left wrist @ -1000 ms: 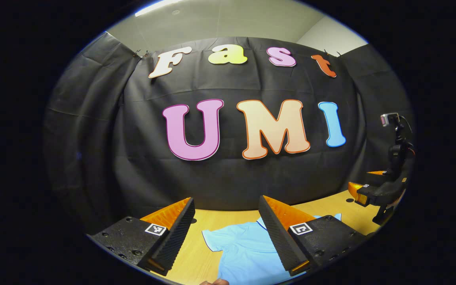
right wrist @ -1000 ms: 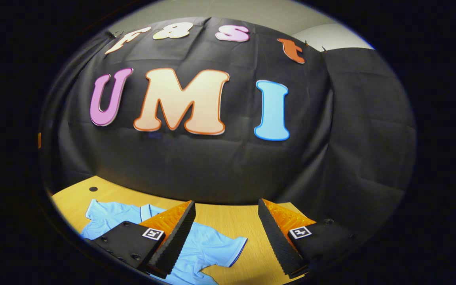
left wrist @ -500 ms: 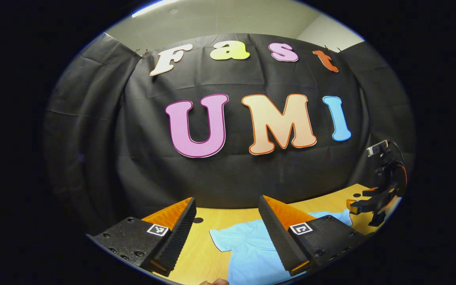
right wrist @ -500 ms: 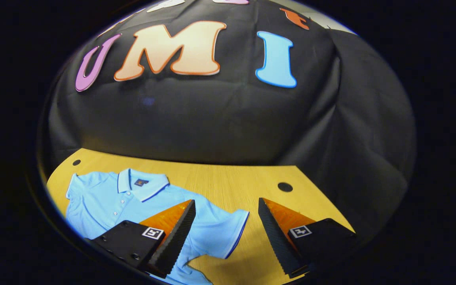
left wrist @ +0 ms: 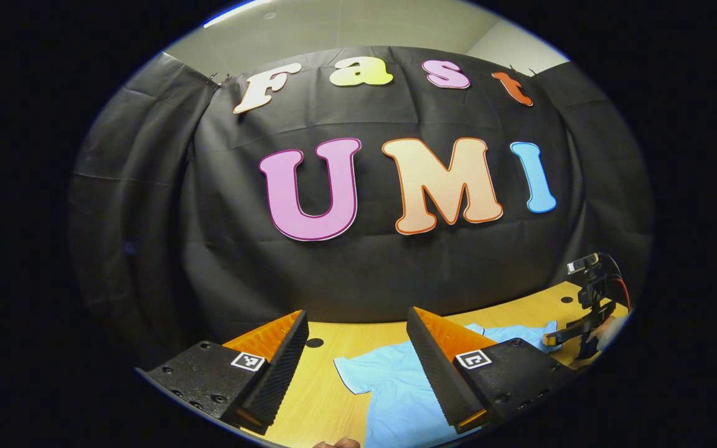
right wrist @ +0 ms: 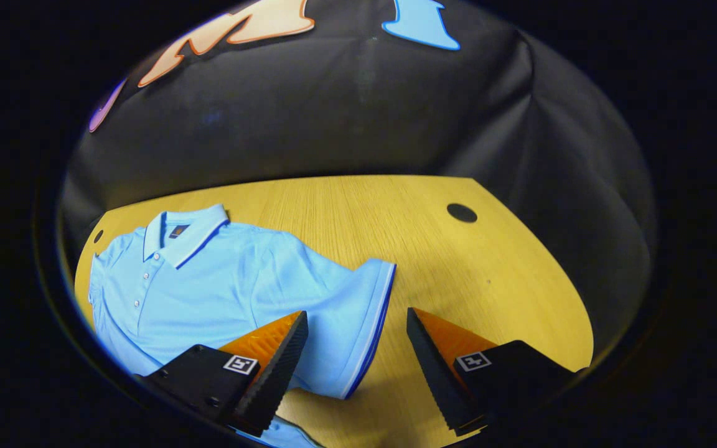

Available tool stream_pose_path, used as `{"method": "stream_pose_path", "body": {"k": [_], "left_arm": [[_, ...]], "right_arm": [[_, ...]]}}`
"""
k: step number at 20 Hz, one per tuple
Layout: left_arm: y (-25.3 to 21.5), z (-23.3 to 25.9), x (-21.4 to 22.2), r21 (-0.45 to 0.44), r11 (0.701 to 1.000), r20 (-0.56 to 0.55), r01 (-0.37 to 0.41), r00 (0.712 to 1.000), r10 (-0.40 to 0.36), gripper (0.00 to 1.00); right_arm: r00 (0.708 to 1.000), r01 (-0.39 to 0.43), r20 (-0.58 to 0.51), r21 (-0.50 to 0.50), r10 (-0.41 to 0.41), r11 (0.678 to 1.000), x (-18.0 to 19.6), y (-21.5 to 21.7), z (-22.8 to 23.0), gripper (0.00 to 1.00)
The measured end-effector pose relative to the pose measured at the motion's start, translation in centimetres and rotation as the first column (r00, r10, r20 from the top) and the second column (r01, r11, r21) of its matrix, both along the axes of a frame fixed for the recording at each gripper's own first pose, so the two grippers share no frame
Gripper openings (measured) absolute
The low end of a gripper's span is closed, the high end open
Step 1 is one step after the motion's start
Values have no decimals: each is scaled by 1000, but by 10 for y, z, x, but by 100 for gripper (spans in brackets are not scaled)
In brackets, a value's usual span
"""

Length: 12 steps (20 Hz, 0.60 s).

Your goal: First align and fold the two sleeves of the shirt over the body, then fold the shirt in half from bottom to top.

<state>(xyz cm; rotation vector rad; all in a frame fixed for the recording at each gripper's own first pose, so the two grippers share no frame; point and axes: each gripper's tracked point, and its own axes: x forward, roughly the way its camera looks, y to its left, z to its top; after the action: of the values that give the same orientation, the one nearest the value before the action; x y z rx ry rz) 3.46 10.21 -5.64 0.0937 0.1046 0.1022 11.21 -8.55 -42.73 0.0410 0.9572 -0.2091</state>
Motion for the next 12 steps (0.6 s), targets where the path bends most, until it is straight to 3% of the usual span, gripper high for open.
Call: {"method": "stream_pose_path", "body": {"k": [3,5,6,7,8,10,12], "left_arm": [[1,-1,2,-1,1000,-4,-3,1000,3,95],[0,-3,1,-6,1000,-10,-4,1000,4,95],[-1,-5,2,-9,1000,-12,-4,1000,3,95],[-1,-4,2,-12,1000,-14,-3,1000,3,95],[-3,-5,1,-15,1000,-17,-2,1000,2,95],[-4,-6,1,-16,1000,-19,0,1000,-1,95],[-5,-6,2,-14,1000,-18,3,1000,-3,95]], "right_arm": [[999,53,-7,59,-53,997,2,0,-3,95],[999,52,-3,80,-51,995,4,1,-2,83],[999,46,-2,93,-46,995,4,4,-1,62],[999,48,-2,108,-48,993,4,5,-1,53],[999,47,-1,126,-47,991,6,9,-1,26],[999,51,-4,176,-51,983,7,18,2,9],[998,43,28,167,-48,985,13,17,8,9]]}}
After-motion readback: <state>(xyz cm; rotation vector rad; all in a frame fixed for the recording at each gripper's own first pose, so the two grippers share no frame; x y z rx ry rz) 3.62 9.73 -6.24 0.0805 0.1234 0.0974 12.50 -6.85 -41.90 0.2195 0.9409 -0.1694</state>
